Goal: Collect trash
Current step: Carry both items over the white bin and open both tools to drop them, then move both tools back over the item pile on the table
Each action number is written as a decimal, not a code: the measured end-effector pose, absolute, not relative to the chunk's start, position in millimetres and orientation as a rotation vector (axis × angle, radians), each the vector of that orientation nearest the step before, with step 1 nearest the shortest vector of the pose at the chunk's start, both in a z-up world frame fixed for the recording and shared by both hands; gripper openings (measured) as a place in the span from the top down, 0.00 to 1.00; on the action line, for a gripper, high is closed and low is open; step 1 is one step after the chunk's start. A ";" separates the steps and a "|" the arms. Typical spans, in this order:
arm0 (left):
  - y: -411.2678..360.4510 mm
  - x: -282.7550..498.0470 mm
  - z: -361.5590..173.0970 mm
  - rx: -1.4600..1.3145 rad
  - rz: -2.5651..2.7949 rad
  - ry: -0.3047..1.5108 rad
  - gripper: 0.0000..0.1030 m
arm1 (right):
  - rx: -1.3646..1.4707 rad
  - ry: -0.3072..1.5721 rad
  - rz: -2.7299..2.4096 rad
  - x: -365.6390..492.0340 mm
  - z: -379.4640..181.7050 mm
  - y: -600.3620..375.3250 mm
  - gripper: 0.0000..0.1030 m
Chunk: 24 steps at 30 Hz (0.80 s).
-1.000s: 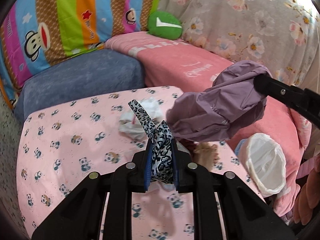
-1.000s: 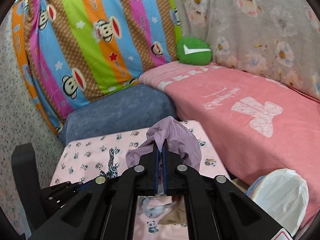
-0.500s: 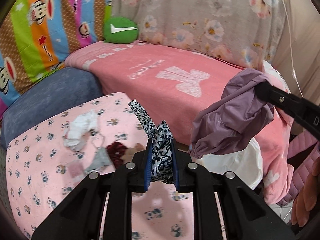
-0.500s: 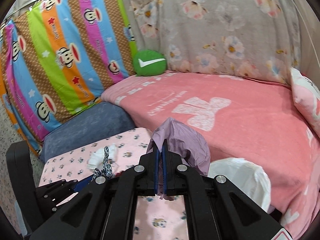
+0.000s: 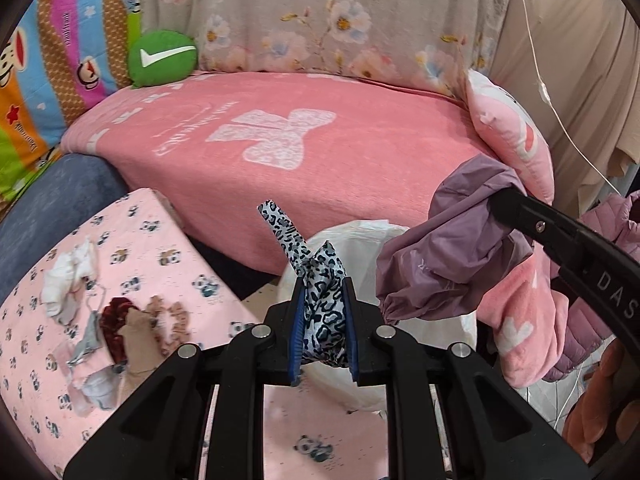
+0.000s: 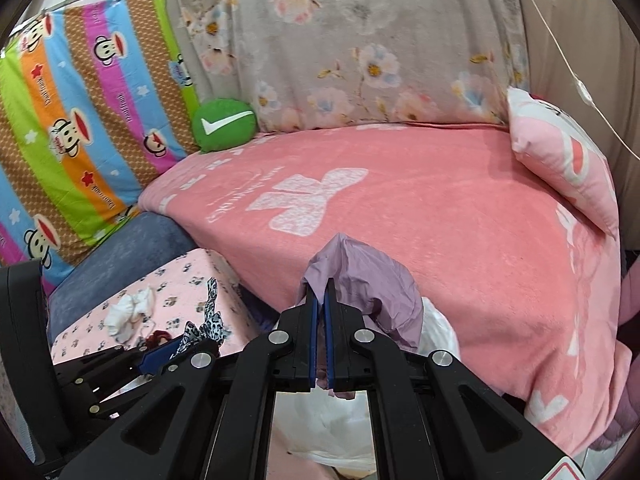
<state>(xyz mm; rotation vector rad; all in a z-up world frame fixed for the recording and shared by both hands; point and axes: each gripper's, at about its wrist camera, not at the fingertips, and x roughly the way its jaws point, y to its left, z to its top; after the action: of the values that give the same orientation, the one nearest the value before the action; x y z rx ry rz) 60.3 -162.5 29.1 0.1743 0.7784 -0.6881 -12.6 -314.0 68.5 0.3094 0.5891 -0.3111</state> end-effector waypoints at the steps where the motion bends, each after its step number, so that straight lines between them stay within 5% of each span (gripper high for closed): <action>1: -168.7 59.5 27.5 0.178 -0.696 0.782 0.82 | 0.314 0.593 -0.316 -13.4 66.1 -318.3 0.96; 6: -185.0 59.2 21.8 0.179 -0.714 0.800 0.81 | 0.336 0.616 -0.346 -16.2 52.5 -334.5 0.94; 8: -189.8 59.5 20.6 0.178 -0.710 0.804 0.72 | 0.341 0.618 -0.352 -18.3 50.5 -337.8 0.90; 10: -191.3 58.2 20.7 0.176 -0.696 0.795 0.46 | 0.348 0.617 -0.361 -19.4 48.9 -340.6 0.89; 13: -191.4 56.5 23.7 0.181 -0.671 0.763 0.31 | 0.361 0.615 -0.365 -20.1 48.4 -343.3 0.85; 17: -190.1 59.2 24.5 0.181 -0.660 0.765 0.28 | 0.359 0.596 -0.373 -21.3 52.0 -340.2 0.65; 24: -179.7 63.6 24.3 0.160 -0.637 0.773 0.28 | 0.357 0.588 -0.366 -19.1 56.0 -334.4 0.61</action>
<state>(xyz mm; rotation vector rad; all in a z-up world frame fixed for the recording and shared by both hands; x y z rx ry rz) 63.6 -179.7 24.3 0.1602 0.7727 -0.6369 -19.1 -334.4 56.0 0.3575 0.5876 -0.3659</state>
